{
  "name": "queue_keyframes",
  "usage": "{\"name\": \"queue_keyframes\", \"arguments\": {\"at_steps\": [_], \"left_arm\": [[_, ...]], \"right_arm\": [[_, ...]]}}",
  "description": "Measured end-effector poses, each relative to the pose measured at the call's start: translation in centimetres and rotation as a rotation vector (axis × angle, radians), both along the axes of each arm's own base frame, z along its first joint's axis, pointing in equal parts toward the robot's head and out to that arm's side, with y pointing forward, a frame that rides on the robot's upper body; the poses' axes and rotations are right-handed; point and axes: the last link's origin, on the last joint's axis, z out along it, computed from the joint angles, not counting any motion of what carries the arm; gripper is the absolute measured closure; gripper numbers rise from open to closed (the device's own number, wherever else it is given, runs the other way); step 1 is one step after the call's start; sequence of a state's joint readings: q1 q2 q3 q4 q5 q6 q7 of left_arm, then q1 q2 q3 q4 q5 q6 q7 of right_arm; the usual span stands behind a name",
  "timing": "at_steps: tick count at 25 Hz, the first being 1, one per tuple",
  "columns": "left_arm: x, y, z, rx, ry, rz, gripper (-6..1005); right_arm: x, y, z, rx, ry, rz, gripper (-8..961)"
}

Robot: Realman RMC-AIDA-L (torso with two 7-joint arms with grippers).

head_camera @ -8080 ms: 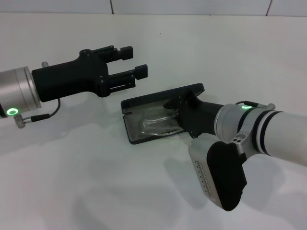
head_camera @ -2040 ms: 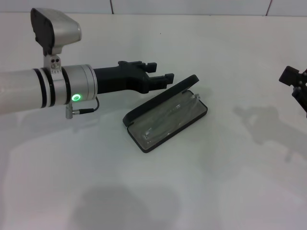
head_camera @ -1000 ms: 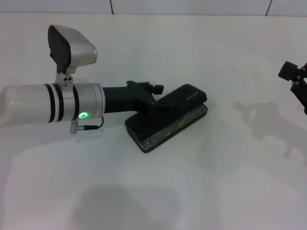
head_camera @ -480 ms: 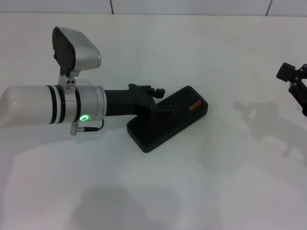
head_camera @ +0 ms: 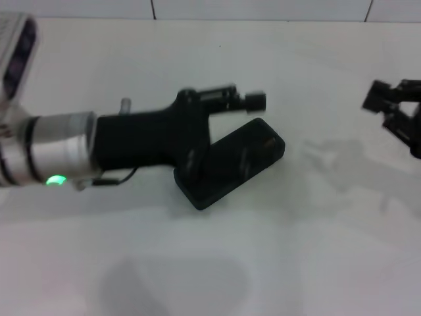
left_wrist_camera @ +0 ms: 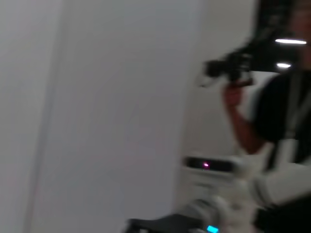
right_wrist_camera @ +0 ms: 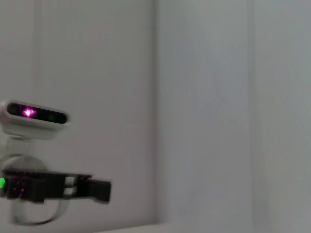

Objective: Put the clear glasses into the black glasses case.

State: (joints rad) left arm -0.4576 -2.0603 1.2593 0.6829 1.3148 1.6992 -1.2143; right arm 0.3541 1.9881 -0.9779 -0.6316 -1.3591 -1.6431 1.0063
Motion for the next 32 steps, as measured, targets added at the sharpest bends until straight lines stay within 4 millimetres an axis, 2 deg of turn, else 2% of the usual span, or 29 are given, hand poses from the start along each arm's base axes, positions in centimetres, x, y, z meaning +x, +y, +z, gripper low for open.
{"name": "queue_keyframes", "arguments": {"at_steps": [4,7,8,13,19,24,32], "left_arm": [[-1.7,-2.4,-0.2,-0.02,0.015,-0.064,257],[-2.8,-3.8,-1.1,0.009,0.038,-0.089,253],[-3.0,-4.1,-1.3,0.019,0.042,-0.095,252],[-4.0,-4.7,-1.6,0.034,0.049,-0.06,103],[-4.7,-4.8,-1.8,0.028,0.06,-0.033,111],[-4.8,-4.9,-1.8,0.027,0.066,-0.035,111],[-4.9,-5.0,-1.4,0.03,0.062,-0.042,110]], "right_arm": [[-1.9,-0.4,-0.8,-0.302,-0.04,0.12,825],[-2.2,-0.8,-1.6,-0.374,-0.051,0.153,782],[-2.2,-0.9,-1.9,-0.382,-0.06,0.159,768],[-2.6,-1.6,-3.3,-0.372,-0.081,0.216,547],[-2.5,-2.6,-4.3,-0.365,-0.101,0.281,344],[-2.2,-3.3,-4.6,-0.346,-0.099,0.293,318],[-1.8,-3.8,-5.1,-0.293,-0.11,0.321,190]]}}
